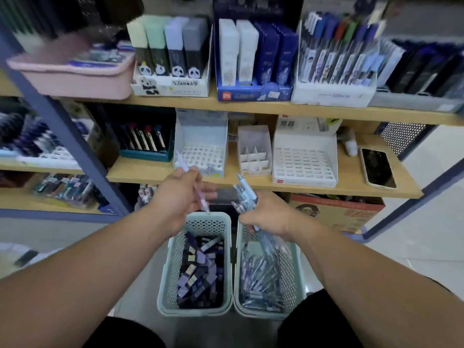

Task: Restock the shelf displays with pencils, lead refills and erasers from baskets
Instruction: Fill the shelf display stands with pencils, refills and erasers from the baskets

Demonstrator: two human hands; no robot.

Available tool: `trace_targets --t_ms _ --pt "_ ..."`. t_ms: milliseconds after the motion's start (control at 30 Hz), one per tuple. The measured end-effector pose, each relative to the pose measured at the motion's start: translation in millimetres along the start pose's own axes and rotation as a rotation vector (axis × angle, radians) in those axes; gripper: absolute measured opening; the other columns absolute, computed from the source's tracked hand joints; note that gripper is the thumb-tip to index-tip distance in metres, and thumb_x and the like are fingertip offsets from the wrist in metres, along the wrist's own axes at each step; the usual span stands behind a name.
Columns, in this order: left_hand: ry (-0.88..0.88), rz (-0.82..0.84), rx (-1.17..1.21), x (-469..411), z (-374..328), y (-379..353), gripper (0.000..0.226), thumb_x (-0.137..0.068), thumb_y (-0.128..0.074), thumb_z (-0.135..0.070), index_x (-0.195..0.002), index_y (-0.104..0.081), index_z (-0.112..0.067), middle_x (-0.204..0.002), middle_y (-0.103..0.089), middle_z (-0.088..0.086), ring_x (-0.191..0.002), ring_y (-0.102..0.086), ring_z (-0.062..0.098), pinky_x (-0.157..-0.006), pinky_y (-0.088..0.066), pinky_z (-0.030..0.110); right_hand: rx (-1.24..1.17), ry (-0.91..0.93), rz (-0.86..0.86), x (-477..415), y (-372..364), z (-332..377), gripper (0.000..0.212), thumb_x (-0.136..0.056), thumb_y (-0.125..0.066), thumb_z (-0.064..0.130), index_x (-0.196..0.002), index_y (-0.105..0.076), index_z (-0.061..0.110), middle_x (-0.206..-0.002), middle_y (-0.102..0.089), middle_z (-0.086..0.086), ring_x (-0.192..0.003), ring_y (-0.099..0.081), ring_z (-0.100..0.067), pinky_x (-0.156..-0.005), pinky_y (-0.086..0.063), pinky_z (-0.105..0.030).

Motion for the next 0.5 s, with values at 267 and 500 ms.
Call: trace_targets --t_ms 267,500 --pt "0.114 -0.092 -0.024 -9.9 -7.0 37.0 0.017 -0.103 -0.045 -0.023 -0.098 -0.056 -0.011 -0.056 -0.043 0.002 -0.046 -0.035 0.017 -0.048 -0.035 0.028 -0.125 0.027 -0.12 -1.2 40.1 23.3 0.008 -0.07 -0.062 -0.001 -0.077 -0.062 0.003 -0.058 -0.06 -0.013 -0.058 -0.057 -0.021 -0.064 -0.049 -0.033" --pt "0.11 -0.212 -0.291 -68.4 22.2 63.1 0.008 -0.095 -0.053 -0.014 -0.097 -0.056 -0.007 -0.064 -0.042 0.004 -0.05 -0.03 0.016 -0.048 -0.023 0.027 -0.318 -0.033 -0.167 -44.5 43.3 6.9 0.003 -0.076 -0.06 -0.002 -0.077 -0.059 0.001 -0.062 -0.056 -0.019 -0.06 -0.056 -0.024 -0.064 -0.05 -0.034"
Point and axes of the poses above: each hand's wrist, its own x-axis away from the middle knuckle, its own y-axis out of the back of the hand, z = x × y, the point moved 8 cm from there along -x, towards the middle knuckle
